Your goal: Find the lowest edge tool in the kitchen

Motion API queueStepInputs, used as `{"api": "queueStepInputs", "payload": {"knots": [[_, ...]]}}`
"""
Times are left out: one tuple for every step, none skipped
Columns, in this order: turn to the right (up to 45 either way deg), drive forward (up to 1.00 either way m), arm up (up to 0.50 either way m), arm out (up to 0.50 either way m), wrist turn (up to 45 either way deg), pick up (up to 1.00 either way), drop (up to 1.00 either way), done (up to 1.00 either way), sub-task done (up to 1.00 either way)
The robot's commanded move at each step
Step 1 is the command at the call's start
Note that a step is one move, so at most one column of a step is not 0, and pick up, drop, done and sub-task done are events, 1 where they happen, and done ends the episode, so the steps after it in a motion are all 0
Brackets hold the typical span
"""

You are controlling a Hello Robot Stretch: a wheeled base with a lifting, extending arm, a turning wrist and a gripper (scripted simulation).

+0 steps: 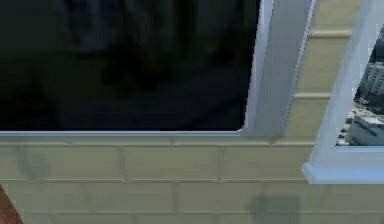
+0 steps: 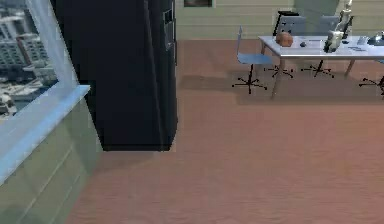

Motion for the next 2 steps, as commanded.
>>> {"api": "queueStepInputs", "payload": {"knots": [[45.0,0.0,0.0,0.0,0.0,0.0,0.0,0.0,0.0],[45.0,0.0,0.0,0.0,0.0,0.0,0.0,0.0,0.0]]}}
